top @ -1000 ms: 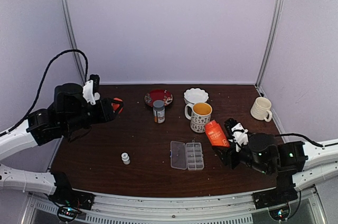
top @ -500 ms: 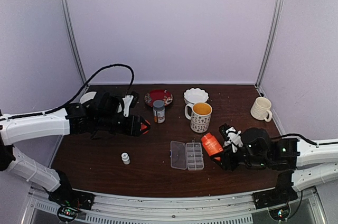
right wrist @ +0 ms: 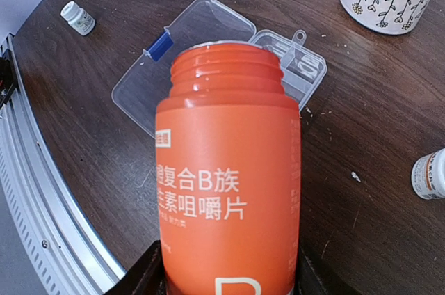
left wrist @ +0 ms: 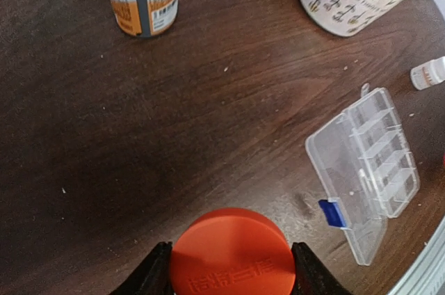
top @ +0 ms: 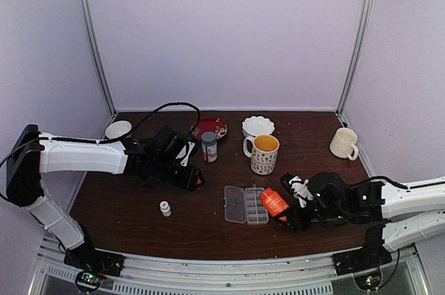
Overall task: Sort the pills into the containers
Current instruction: Place the lid of the pill bottle at the center of the board.
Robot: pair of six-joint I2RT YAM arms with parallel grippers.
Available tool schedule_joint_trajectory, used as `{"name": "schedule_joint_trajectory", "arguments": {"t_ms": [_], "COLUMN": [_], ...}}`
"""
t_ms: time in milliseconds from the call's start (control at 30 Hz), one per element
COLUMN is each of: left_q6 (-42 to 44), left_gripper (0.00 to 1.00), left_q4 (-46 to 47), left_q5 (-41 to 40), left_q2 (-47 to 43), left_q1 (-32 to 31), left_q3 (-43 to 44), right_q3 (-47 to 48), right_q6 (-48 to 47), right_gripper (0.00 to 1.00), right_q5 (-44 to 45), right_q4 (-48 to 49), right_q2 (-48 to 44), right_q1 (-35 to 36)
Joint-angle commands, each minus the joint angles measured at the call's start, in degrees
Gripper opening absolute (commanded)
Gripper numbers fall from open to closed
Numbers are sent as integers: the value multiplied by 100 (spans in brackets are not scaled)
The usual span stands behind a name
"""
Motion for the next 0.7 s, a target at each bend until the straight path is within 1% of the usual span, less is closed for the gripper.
{"name": "schedule_joint_trajectory", "arguments": {"t_ms": [0, 100, 267, 300, 333, 400, 467, 500, 567, 600, 667], "left_q6": [105, 65, 26, -7, -46, -147, -233, -268, -313, -326, -350], "left_gripper": [0, 0, 11, 15, 20, 39, 54, 59, 63, 66, 81], "left_q4": [-26, -26, -42, -46, -27, 37, 232, 283, 264, 230, 169], "left_q5": [-259, -449, -644, -700, -740, -796, -769, -787, -873, -952, -1158], "left_q2": [535, 795, 1022, 1051, 1060, 1027, 915, 857, 793, 742, 650], "left_q1": [-76, -129, -191, -202, -215, -244, -265, -269, -275, -288, -347], "left_q3": [287, 361, 410, 399, 368, 263, 95, 39, -1, -2, -10], "right_q3": [27, -46, -85, -92, -85, -81, -83, -84, -93, -93, -86], "right_q6": [-63, -31, -12, -18, -17, -16, -16, -16, -8, -8, -10], "right_gripper": [0, 0, 0, 0, 0, 0, 0, 0, 0, 0, 0], "right_q5": [-88, -92, -73, -65, -69, -69, -57, -56, -54, -50, -43], "right_q4": [196, 258, 285, 296, 295, 290, 276, 282, 292, 294, 308], "right_q2": [31, -1, -55, -58, -57, -40, -29, -30, -35, -38, -39], "right_q1": [-32, -32, -32, -32, -32, -32, -32, -32, -32, -32, -32]}}
